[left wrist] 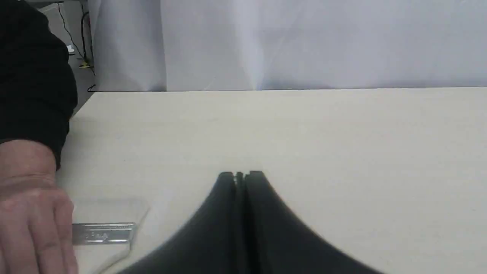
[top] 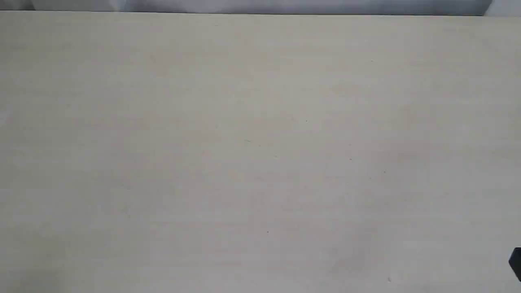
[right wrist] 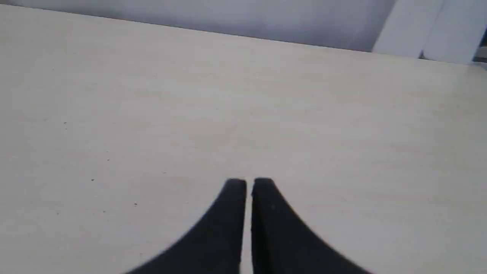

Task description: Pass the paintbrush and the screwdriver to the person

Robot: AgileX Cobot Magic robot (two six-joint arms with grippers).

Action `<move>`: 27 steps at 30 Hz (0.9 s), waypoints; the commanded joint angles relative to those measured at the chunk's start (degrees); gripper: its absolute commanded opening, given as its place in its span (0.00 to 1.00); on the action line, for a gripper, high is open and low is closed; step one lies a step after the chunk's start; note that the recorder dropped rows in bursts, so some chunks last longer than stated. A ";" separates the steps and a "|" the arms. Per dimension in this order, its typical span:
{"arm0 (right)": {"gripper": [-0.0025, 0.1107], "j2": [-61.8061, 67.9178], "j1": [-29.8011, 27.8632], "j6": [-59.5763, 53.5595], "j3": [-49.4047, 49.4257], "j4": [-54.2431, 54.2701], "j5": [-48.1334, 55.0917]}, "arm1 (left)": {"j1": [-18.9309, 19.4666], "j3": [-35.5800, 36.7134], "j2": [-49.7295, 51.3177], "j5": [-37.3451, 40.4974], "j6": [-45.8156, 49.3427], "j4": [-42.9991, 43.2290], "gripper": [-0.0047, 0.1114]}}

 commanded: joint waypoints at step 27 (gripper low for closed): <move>0.06 -0.31 -4.02 -3.02 0.21 2.36 -0.91 | -0.47 0.12 -0.14 -0.35 -0.12 -0.04 0.04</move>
